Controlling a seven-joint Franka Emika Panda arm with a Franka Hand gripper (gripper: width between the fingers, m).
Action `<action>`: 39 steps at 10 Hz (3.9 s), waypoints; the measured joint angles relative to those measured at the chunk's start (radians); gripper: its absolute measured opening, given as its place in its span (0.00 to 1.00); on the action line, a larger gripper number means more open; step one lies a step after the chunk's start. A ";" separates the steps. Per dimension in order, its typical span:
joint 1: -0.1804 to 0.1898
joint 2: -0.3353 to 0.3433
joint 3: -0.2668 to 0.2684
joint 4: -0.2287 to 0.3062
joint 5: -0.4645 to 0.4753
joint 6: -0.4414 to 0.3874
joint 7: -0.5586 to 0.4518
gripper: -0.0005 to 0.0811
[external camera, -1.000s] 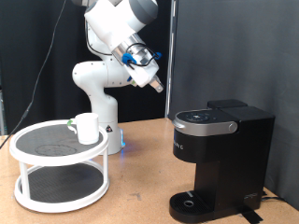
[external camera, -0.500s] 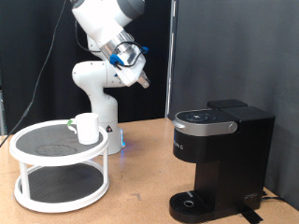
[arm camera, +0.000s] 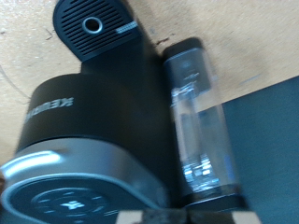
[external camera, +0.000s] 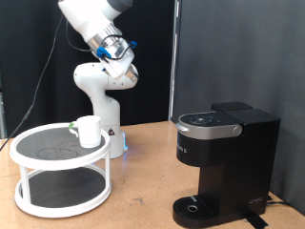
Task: Make a cup of coffee with the keurig machine
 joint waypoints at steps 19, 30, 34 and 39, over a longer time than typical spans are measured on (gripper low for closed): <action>-0.127 -0.141 -0.305 0.036 -0.196 -0.288 -0.266 0.01; -0.167 -0.081 -0.346 0.030 -0.212 -0.173 -0.247 0.01; -0.167 -0.080 -0.347 0.024 -0.213 -0.173 -0.249 0.01; -0.183 -0.080 -0.350 -0.037 -0.232 -0.111 -0.270 0.01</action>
